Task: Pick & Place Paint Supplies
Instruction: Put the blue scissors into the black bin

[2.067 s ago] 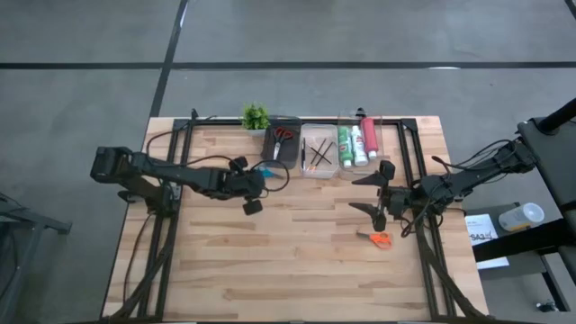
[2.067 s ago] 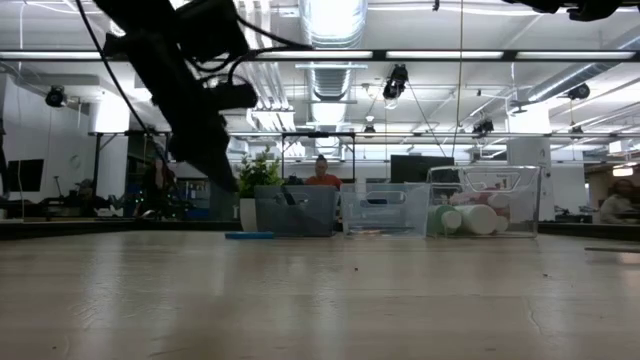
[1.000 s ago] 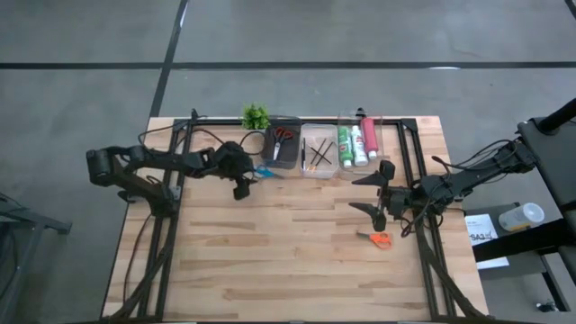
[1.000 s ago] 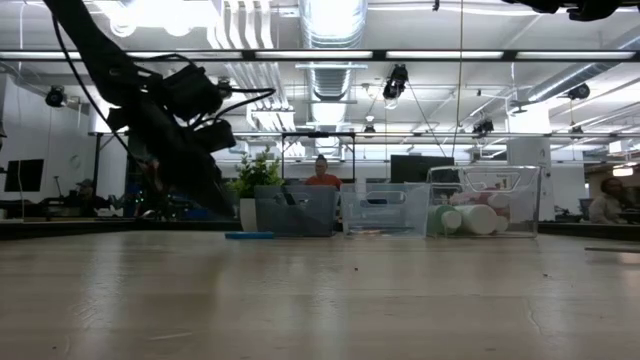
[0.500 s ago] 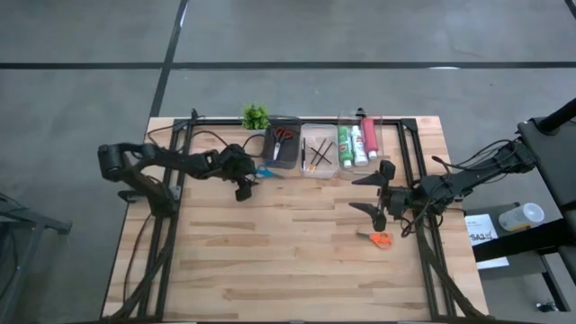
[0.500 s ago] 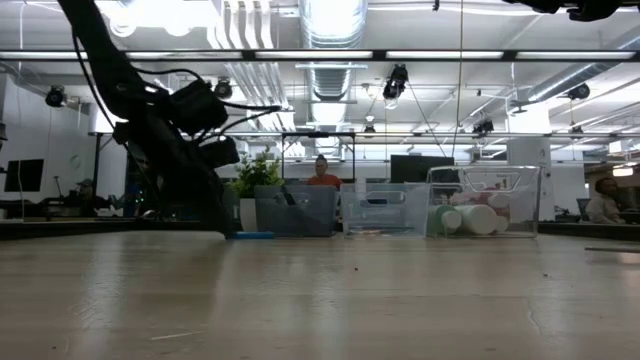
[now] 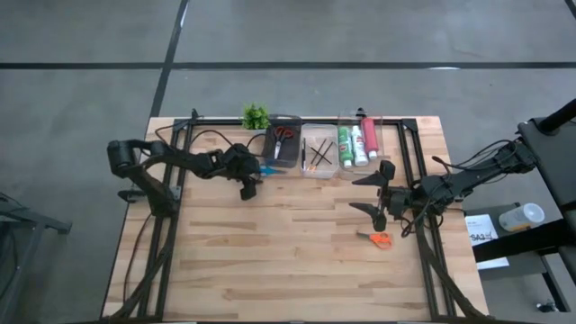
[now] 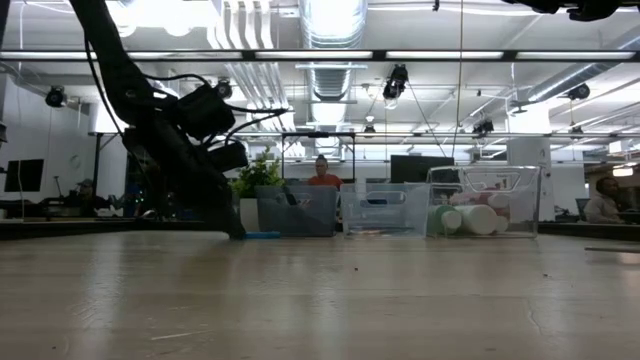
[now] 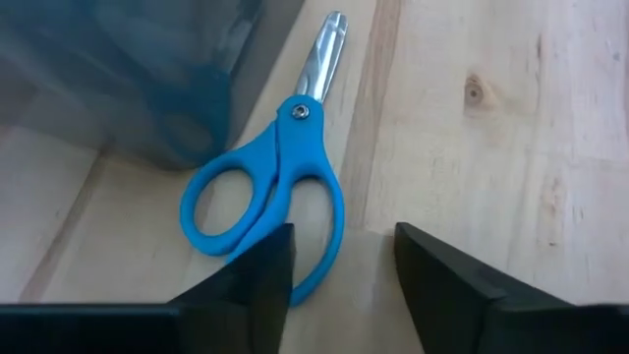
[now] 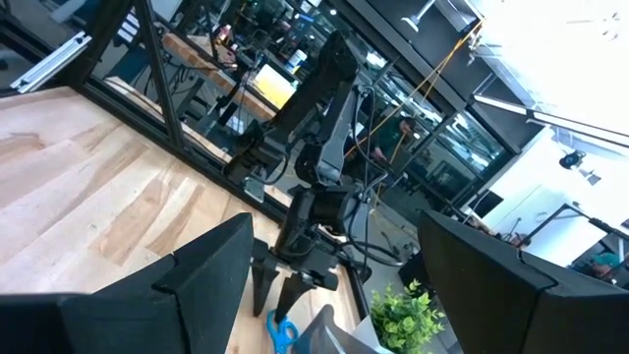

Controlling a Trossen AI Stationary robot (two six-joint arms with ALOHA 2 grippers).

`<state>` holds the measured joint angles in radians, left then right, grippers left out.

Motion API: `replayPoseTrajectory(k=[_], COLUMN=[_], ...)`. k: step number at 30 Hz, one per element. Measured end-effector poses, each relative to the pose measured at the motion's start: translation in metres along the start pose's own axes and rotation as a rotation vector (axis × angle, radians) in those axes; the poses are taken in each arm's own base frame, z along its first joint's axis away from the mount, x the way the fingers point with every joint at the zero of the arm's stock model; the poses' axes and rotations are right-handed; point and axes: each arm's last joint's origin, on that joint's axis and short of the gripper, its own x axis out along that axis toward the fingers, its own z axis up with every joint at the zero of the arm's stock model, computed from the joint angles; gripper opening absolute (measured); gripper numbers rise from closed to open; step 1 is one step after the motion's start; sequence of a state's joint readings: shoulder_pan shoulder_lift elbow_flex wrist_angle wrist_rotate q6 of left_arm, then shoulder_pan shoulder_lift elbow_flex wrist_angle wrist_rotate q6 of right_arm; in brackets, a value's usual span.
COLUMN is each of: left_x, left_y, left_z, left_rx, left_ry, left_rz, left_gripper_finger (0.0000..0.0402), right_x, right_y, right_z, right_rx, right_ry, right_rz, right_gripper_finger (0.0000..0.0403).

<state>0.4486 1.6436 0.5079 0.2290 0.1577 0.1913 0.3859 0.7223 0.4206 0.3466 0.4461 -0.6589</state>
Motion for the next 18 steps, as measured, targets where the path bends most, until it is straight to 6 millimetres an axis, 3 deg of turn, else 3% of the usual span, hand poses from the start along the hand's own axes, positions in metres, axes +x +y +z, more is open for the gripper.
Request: replayPoseTrajectory(k=[12,18], left_x=[0.0013,0.0017], left_y=[-0.0059,-0.0095], left_z=[0.0000,0.0004], left_rx=[-0.010,-0.056], left_ry=[0.008,0.008], left_rz=[-0.009,-0.018], left_gripper_finger=[0.0023,0.0012], right_x=[0.0001,0.0001], right_y=[0.0001,0.0000], right_z=[-0.0001,-0.0002], right_rx=[-0.003,-0.003], right_ry=[0.001,0.001], right_rz=[0.000,0.000], right_gripper_finger=[0.0288,0.0288])
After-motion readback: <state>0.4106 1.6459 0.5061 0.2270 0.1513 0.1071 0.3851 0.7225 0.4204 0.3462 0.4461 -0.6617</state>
